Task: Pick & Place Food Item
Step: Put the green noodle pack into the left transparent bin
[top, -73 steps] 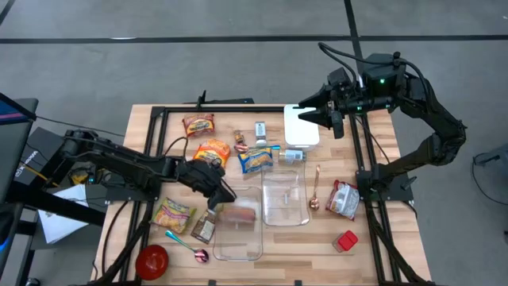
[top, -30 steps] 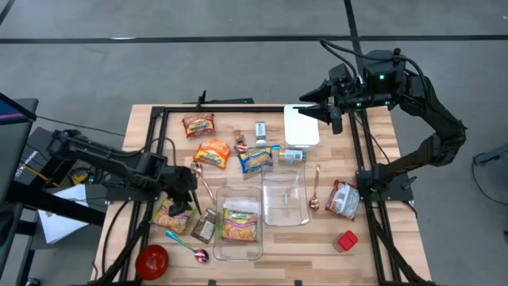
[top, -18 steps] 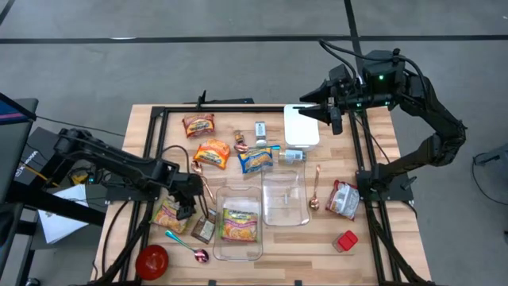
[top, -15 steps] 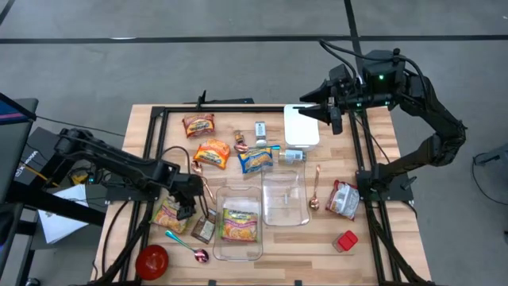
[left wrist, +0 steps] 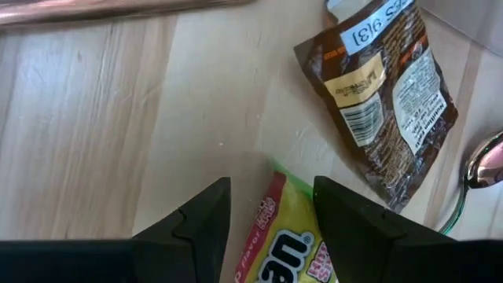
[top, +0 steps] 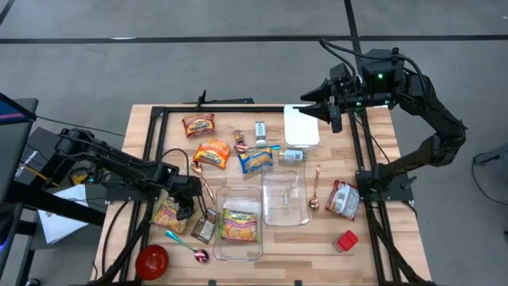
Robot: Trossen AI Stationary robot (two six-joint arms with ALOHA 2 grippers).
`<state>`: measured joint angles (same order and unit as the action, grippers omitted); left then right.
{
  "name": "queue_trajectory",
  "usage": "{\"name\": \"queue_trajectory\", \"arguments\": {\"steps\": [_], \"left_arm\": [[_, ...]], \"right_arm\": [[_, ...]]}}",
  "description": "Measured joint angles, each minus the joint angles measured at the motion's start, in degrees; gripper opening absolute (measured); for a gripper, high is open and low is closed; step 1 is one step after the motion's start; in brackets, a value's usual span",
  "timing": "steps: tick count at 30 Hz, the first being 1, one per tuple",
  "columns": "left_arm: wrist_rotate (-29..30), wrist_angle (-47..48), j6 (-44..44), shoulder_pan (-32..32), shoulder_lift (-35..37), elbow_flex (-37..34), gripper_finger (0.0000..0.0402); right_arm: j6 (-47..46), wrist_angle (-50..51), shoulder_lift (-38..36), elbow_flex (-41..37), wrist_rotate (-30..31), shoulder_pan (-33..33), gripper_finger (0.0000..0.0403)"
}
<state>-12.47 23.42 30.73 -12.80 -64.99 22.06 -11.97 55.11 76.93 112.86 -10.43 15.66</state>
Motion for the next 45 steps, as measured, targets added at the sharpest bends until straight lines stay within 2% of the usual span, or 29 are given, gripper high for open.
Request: {"name": "queue_trajectory", "arguments": {"steps": [22, 27, 34, 45], "left_arm": [[0.00, -1.00, 1.26, 0.00, 0.00, -0.02, 0.0169], [-0.01, -1.00, 1.19, 0.00, 0.00, -0.02, 0.0123], [-0.08, -1.55, 1.29, 0.00, 0.00, -0.07, 0.0011], [-0.23, -5.51, 1.67, 0.00, 0.00, -0.07, 0.0001]], "right_arm": [[0.13, 0.16, 0.00, 0.00, -0.01, -0.04, 0.0218], [0.21, 0.16, 0.00, 0.00, -0.01, -0.04, 0.0218], [0.37, 0.16, 0.00, 0.00, -0.01, -0.04, 0.0218], [0.37, 0.16, 0.00, 0.00, -0.01, -0.04, 0.0218]]}}
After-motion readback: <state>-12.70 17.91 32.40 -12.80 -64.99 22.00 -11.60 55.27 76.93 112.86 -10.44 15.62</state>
